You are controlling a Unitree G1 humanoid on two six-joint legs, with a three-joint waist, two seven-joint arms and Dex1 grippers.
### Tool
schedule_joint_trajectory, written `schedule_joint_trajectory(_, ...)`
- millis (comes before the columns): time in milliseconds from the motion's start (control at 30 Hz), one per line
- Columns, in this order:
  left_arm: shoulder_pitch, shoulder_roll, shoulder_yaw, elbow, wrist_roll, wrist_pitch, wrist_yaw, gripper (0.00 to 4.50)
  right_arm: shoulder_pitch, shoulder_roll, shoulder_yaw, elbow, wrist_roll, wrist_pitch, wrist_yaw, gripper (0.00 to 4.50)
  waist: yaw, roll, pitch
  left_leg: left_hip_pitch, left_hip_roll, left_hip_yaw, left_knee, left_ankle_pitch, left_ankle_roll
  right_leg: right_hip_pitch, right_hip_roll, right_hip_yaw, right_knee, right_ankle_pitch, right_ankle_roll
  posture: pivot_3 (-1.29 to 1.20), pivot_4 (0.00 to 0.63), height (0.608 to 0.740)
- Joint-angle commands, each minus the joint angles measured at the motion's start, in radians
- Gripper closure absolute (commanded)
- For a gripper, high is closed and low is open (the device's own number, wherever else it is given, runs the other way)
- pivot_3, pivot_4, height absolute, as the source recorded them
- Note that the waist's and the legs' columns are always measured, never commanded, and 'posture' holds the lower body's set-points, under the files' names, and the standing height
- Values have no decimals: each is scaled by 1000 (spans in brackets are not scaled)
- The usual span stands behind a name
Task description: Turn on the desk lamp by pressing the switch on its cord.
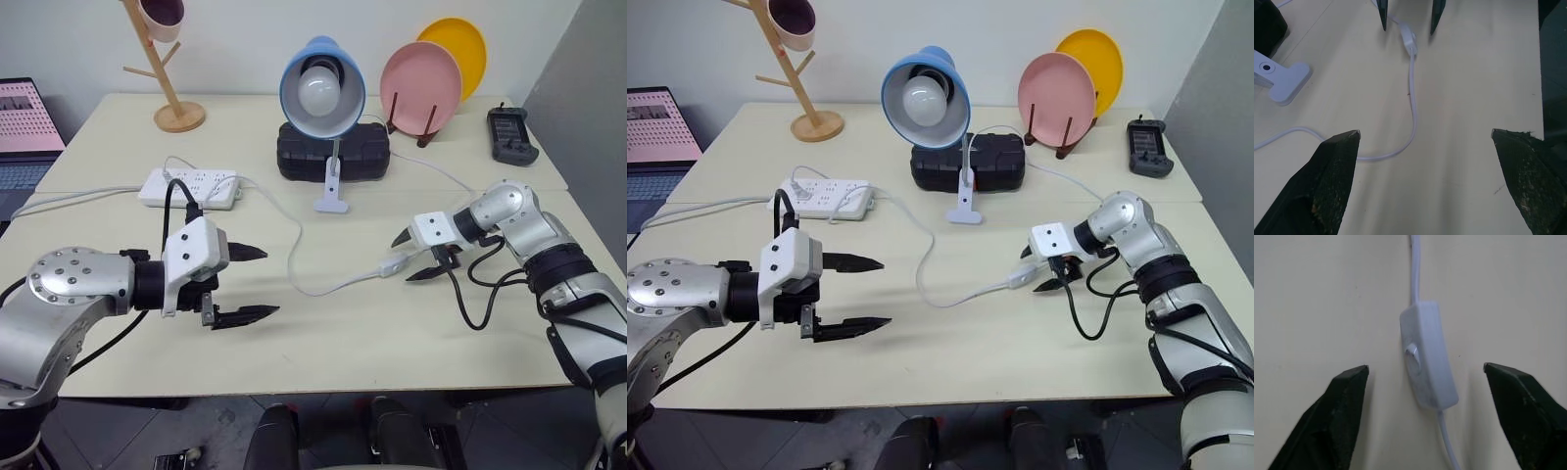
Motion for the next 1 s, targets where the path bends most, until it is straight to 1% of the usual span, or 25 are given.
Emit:
schedule_joint_trajectory(33, 2, 10, 49, -21, -11, -3, 16, 0, -43, 15, -13, 65, -21, -76, 31, 1893, -2, 0, 0, 0, 0, 0, 0, 0, 0, 0, 0, 0, 0, 0, 0, 0, 150, 740)
schedule_joint_trajectory(100, -1, 11, 48, -19, -14, -3, 19, 0, -46, 23, -15, 86, -26, -93, 35, 2343, -2, 0, 0, 0, 0, 0, 0, 0, 0, 0, 0, 0, 0, 0, 0, 0, 150, 740)
schedule_joint_trajectory(200, -7, 11, 51, -15, -21, 0, 21, 0, -42, 36, -24, 92, -24, -97, 39, 3305, -2, 0, 0, 0, 0, 0, 0, 0, 0, 0, 0, 0, 0, 0, 0, 0, 150, 740)
schedule_joint_trajectory(233, -11, 11, 48, -12, -19, -2, 21, 0, -40, 38, -26, 95, -26, -100, 38, 3476, -2, 0, 0, 0, 0, 0, 0, 0, 0, 0, 0, 0, 0, 0, 0, 0, 150, 740)
schedule_joint_trajectory(267, -16, 10, 46, -8, -19, -2, 23, 0, -37, 38, -27, 97, -27, -103, 36, 3906, -2, 0, 0, 0, 0, 0, 0, 0, 0, 0, 0, 0, 0, 0, 0, 0, 150, 740)
schedule_joint_trajectory(300, -20, 8, 45, -6, -20, -2, 25, 0, -34, 39, -31, 97, -25, -99, 37, 4161, -2, 0, 0, 1, 0, 0, 0, 0, 0, 0, 0, 0, 0, 0, 0, 0, 150, 740)
schedule_joint_trajectory(400, -24, 2, 48, -4, -32, 10, 31, 0, -22, 36, -50, 80, -3, -55, 58, 4190, -3, 0, 0, 1, 0, 0, 0, 0, 0, 0, 0, 0, 1, 0, 0, 0, 150, 740)
schedule_joint_trajectory(433, -24, -4, 52, -4, -48, 26, 37, 0, -14, 31, -60, 64, 10, -25, 74, 4191, -3, 0, 0, 1, 0, 0, 0, 0, 0, 0, 0, 0, 1, 0, 0, 0, 150, 740)
schedule_joint_trajectory(467, -23, -12, 58, -3, -66, 43, 45, 0, -5, 28, -73, 37, 34, 44, 97, 4191, -2, 0, 0, 1, 0, 0, 0, 0, 0, 0, 0, 0, 1, 0, 0, 0, 150, 740)
schedule_joint_trajectory(533, -27, -34, 76, 6, -117, 94, 77, 0, 11, 9, -76, -65, 128, 307, 127, 4190, -2, 0, 0, 1, 0, 0, 0, 0, 0, 1, 0, 0, 0, 0, 0, 0, 150, 740)
schedule_joint_trajectory(600, -39, -80, 91, 23, -162, 130, 129, 0, 25, -50, -30, -225, 301, 629, 132, 4190, -1, 1, 0, 0, 0, 0, 0, 0, 0, 1, 0, 0, 1, 0, 0, 0, 150, 740)
schedule_joint_trajectory(667, -60, -136, 97, 32, -212, 170, 187, 0, 35, -107, -1, -355, 450, 874, 132, 4190, 2, 1, 1, 0, 0, -1, 0, 0, 0, 1, 0, 0, 1, 0, 0, 0, 150, 740)
schedule_joint_trajectory(733, -96, -195, 82, 41, -262, 215, 246, 0, 39, -153, 14, -464, 581, 1080, 132, 4190, 7, 1, 1, 0, 0, -2, 0, 0, 0, 1, 0, -1, 1, 0, 0, 0, 150, 740)
schedule_joint_trajectory(800, -132, -232, 61, 49, -295, 250, 277, 0, 42, -183, 22, -537, 655, 1185, 132, 4190, 13, 1, 0, 0, 0, -3, 0, 0, 0, 1, 0, -1, 1, 0, 0, 0, 150, 740)
schedule_joint_trajectory(867, -191, -267, 46, 61, -366, 309, 304, 0, 32, -165, 2, -561, 675, 1277, 131, 4190, 13, 1, 0, 0, 0, -3, 1, 0, 0, 1, 0, -1, 1, 0, 0, 0, 150, 740)
schedule_joint_trajectory(933, -212, -304, 62, 51, -494, 380, 355, 0, 3, -127, -38, -541, 704, 1382, 103, 4190, 11, 0, 0, 0, 0, -3, 1, 0, 0, 1, 0, -1, 1, 0, 0, 0, 150, 740)
schedule_joint_trajectory(1000, -201, -329, 86, 42, -626, 429, 426, 0, -17, -103, -76, -527, 736, 1468, 78, 4190, 7, 1, 0, 0, 0, -2, 1, 0, 0, 1, 0, -1, 1, 0, 0, 0, 150, 740)
